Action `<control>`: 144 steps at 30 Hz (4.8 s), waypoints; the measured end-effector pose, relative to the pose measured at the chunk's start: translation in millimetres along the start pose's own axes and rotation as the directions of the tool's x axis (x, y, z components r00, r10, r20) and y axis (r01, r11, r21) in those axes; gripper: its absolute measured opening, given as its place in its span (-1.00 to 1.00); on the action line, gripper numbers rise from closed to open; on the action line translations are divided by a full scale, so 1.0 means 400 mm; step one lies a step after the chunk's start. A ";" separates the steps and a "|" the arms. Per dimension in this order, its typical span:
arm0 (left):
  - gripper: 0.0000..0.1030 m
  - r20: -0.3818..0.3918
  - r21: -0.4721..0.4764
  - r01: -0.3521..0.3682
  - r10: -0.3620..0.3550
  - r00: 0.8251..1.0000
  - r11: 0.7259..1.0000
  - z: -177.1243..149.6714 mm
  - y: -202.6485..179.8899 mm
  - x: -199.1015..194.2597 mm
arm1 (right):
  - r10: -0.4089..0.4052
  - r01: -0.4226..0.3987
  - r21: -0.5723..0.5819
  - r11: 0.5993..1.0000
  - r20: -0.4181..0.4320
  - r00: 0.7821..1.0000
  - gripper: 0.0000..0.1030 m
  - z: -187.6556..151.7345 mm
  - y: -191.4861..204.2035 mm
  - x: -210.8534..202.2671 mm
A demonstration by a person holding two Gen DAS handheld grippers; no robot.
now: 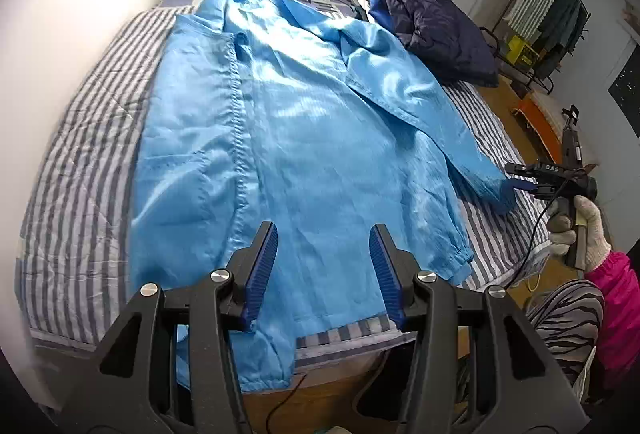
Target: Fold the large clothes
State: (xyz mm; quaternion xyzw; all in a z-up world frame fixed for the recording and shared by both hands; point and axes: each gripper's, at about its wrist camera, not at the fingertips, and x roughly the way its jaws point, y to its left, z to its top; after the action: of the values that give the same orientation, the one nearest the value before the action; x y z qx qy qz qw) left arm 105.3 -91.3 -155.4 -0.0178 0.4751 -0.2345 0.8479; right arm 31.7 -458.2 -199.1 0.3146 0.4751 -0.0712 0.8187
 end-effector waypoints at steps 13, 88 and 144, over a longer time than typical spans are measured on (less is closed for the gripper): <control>-0.05 -0.011 -0.027 -0.001 0.001 1.000 1.000 0.001 0.019 0.018 | 0.038 -0.037 -0.123 0.992 0.006 0.999 -1.00 -0.011 0.112 -0.039; -0.03 -0.181 -0.005 0.080 -0.079 0.980 0.997 -0.026 -0.102 0.227 | -0.115 -0.009 -0.436 0.900 -0.256 0.960 -1.00 -0.100 0.303 0.171; -0.96 -0.262 0.036 0.402 -0.380 0.887 0.915 0.021 -0.339 0.354 | -0.036 0.081 -0.409 0.909 0.117 0.992 -1.00 0.519 0.621 0.355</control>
State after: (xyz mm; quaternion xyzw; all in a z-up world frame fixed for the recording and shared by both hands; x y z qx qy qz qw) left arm 122.5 -272.1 -229.4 -0.0454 0.5535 -0.4220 0.7166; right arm 363.7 -356.5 -132.0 0.1159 0.4441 -0.0106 0.8884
